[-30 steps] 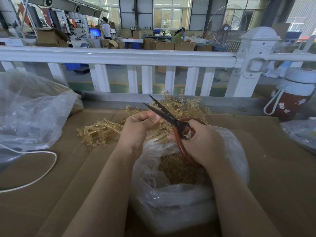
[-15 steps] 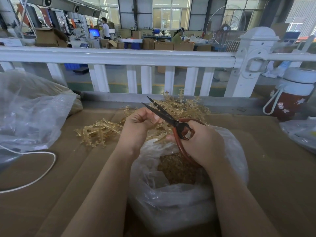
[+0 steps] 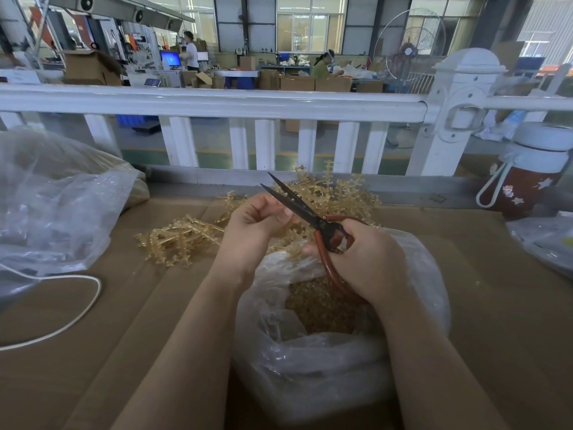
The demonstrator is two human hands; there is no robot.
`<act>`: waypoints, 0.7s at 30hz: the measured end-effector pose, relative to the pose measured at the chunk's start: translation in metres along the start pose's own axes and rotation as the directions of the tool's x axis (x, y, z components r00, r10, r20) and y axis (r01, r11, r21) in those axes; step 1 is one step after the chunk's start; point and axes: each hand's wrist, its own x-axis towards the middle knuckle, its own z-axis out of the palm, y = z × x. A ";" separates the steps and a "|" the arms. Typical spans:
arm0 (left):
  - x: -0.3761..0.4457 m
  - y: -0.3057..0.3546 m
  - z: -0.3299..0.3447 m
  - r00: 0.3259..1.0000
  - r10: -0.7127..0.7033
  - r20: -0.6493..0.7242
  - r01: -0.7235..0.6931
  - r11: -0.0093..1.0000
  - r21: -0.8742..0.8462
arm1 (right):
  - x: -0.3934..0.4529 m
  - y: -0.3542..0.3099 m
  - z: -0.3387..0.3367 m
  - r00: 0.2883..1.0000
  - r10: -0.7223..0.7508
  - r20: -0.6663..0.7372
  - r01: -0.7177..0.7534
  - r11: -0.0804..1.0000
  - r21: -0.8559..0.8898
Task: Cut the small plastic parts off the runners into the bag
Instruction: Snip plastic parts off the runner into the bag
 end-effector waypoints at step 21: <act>-0.004 0.005 0.010 0.998 0.068 0.011 -0.068 0.997 -0.027 | 0.001 0.003 -0.001 0.999 -0.016 -0.032 0.014 0.998 -0.066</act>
